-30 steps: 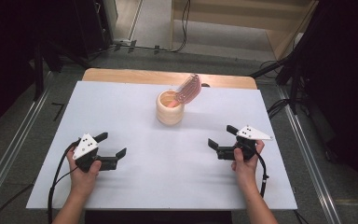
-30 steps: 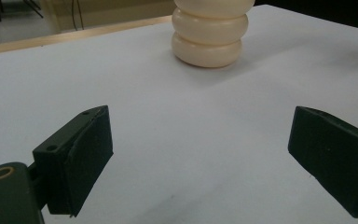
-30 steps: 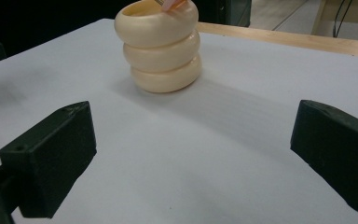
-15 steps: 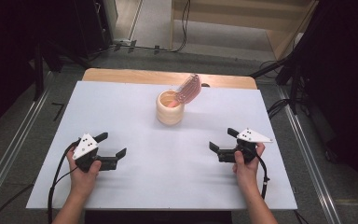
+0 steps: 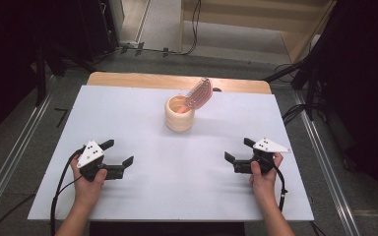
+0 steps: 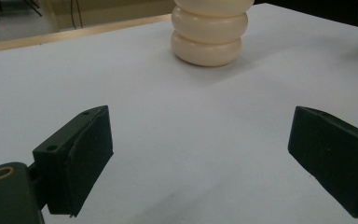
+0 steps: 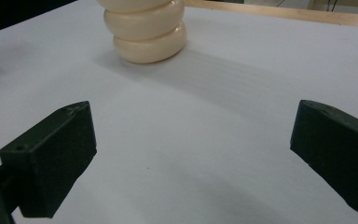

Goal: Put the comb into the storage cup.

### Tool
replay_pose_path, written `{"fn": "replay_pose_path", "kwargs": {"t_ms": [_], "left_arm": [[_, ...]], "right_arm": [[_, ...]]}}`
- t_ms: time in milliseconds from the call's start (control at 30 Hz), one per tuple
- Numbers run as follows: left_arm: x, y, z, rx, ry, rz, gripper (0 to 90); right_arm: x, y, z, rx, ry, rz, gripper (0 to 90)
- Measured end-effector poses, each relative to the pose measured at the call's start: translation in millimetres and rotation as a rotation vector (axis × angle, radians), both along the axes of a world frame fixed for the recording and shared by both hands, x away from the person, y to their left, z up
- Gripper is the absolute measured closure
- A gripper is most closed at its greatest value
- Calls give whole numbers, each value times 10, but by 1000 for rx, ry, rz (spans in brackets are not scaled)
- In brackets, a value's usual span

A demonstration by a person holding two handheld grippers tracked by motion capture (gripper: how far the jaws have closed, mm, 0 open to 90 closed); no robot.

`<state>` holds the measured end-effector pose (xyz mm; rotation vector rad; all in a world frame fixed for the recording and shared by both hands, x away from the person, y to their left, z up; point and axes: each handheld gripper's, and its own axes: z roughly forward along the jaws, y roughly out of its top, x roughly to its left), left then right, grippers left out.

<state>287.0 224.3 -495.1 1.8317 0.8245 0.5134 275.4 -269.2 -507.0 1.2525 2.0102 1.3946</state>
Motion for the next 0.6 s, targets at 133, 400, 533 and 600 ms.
{"fn": "replay_pose_path", "kwargs": {"t_ms": [133,400,533,600], "left_arm": [[1,0,-1,-1,1,-2,68],[1,0,-1,-2,2,-4,69],[1,2,0,-1,2,-3,69],[1,1,0,-1,2,-3,69]], "right_arm": [[0,-7,-4,1,-2,-6,0],[-2,-29,-4,4,-2,-14,0],[-12,-43,-3,5,-4,-13,0],[-31,-59,-3,6,-3,-12,0]]}}
